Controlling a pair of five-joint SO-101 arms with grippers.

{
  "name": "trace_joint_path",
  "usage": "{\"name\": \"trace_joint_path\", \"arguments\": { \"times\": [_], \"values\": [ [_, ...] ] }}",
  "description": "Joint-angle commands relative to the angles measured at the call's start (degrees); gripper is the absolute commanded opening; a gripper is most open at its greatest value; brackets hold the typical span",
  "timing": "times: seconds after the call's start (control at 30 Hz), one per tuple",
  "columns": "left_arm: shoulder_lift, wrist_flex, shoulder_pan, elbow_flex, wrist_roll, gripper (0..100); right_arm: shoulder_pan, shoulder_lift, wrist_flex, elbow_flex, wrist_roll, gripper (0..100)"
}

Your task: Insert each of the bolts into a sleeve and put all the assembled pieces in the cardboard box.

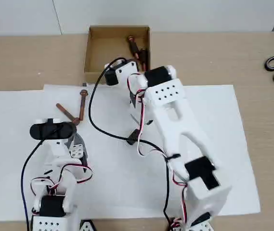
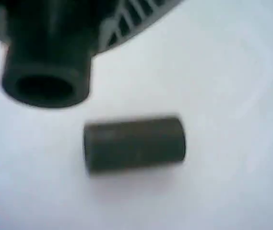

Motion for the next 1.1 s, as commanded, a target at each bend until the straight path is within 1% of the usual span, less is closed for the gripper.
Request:
{"name": "trace_joint_path", "arguments": {
  "times": [0.0, 0.1, 0.2, 0.33, 0.43, 0.57, 0.73, 0.97, 1.07],
  "values": [
    [-0.4, 4.0, 0.2, -3.6, -2.5, 2, 4.8, -8.1, 1.5, 0.3, -0.4, 0.2],
    [-0.4, 9.8, -0.1, -9.5, -5.4, 2, 9.0, -15.3, 1.5, 6.2, -1.0, 0.2],
    [-0.4, 13.8, -0.2, -13.7, -9.2, 1, 10.8, -22.4, 1.5, 13.9, -0.9, 0.2],
    [-0.3, 17.7, -0.2, -18.1, -11.7, 1, 11.4, -31.6, 1.5, 24.5, -0.9, 0.2],
    [3.9, 18.7, -0.2, -22.6, -12.0, 1, 13.3, -36.9, 1.4, 32.0, -0.7, 0.2],
    [17.3, 18.4, 0.2, -33.5, -11.9, 1, 19.2, -41.5, 1.4, 39.2, 2.0, 0.2],
    [37.5, 18.5, 0.2, -48.4, -11.8, 1, 26.9, -43.5, 1.0, 40.5, 3.7, 0.2],
    [61.5, 18.8, 0.3, -65.5, -12.0, 1, 30.4, -43.5, 1.0, 40.8, 3.4, 0.2],
    [70.0, 18.9, -0.1, -71.3, -15.1, 1, 30.7, -43.5, 1.0, 40.8, 3.3, 0.2]
  ]
}}
